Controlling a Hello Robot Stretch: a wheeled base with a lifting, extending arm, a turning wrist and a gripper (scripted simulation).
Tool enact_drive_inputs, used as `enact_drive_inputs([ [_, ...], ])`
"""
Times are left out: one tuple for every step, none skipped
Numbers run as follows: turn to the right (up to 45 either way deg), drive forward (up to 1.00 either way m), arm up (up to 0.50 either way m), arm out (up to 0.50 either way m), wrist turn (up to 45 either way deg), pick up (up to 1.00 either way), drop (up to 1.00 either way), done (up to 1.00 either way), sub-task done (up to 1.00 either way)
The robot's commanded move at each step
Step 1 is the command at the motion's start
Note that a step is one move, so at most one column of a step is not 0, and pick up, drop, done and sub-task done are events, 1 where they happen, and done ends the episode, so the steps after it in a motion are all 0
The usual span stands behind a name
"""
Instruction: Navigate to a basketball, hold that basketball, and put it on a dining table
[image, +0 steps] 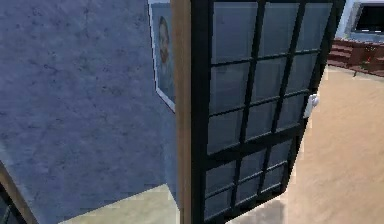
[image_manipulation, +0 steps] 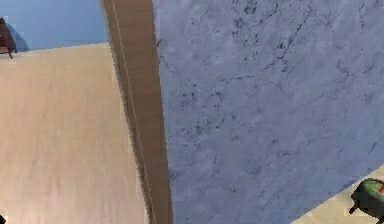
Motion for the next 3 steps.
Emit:
enact_drive_inputs([
  [0.0,0.2,0.0,0.0,0.0,0.0,0.0,0.0,0.0],
  [45.0,0.0,0.0,0.0,0.0,0.0,0.0,0.0,0.0],
  [9.0,0.0,0.0,0.0,0.0,0.0,0.0,0.0,0.0],
])
